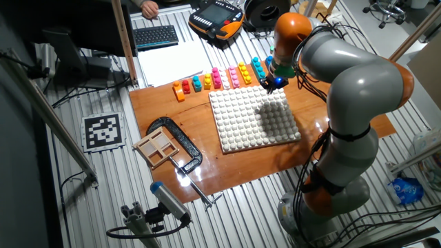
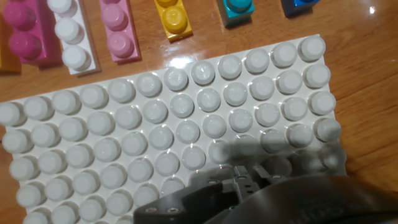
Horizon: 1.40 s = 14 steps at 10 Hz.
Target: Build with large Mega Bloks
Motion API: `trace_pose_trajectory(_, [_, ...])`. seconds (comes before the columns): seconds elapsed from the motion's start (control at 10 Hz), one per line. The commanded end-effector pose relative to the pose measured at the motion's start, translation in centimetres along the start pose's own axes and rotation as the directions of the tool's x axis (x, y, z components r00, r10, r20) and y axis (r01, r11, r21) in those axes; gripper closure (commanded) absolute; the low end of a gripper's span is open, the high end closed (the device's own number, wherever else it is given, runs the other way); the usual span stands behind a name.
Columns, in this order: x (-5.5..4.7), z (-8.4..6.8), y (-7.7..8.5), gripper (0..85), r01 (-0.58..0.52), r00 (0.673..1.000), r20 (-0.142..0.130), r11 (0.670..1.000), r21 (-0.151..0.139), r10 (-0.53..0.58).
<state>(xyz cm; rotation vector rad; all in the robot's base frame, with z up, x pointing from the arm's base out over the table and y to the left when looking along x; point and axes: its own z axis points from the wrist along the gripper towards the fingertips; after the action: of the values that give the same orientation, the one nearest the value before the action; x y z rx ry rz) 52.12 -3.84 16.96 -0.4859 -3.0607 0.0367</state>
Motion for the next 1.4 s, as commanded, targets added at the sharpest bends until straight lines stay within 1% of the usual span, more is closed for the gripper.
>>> trace_pose_trajectory(0.0, [0.0, 0.0, 0.0, 68.0, -0.010, 1.000, -0.001, 1.000, 0.001, 0.010])
trace_pose_trajectory(0.1, [0.0, 0.0, 0.0, 68.0, -0.001, 1.000, 0.002, 1.000, 0.030, 0.001])
trace_pose_trajectory(0.2, [0.0, 0.0, 0.0, 68.0, 0.014, 1.000, 0.009, 0.998, 0.066, -0.014])
trace_pose_trajectory(0.3, [0.0, 0.0, 0.0, 68.0, 0.016, 1.000, 0.017, 0.999, 0.046, -0.017])
trace_pose_trajectory(0.4, [0.0, 0.0, 0.0, 68.0, 0.025, 0.999, 0.022, 0.999, 0.046, -0.026])
trace_pose_trajectory(0.5, [0.0, 0.0, 0.0, 68.0, 0.033, 0.999, 0.020, 0.998, 0.046, -0.034])
trace_pose_trajectory(0.6, [-0.4, 0.1, 0.0, 68.0, 0.037, 0.999, 0.020, 0.998, 0.055, -0.038])
trace_pose_trajectory(0.7, [-1.2, 0.2, 0.1, 51.0, 0.044, 0.999, 0.026, 0.997, 0.065, -0.046])
trace_pose_trajectory(0.9, [-3.4, 0.2, -0.2, 51.0, 0.064, 0.998, 0.016, 0.996, 0.064, -0.065])
trace_pose_trajectory(1.0, [-4.8, 0.8, -0.5, 51.0, 0.074, 0.997, 0.021, 0.995, 0.061, -0.075])
trace_pose_trajectory(1.1, [-5.7, 1.2, -0.9, 51.0, 0.082, 0.996, 0.021, 0.995, 0.055, -0.083])
trace_pose_trajectory(1.2, [-6.6, 1.6, -1.3, 51.0, 0.093, 0.996, 0.015, 0.994, 0.050, -0.093])
trace_pose_trajectory(1.3, [-7.7, 1.8, -1.6, 51.0, 0.103, 0.994, 0.012, 0.993, 0.051, -0.104])
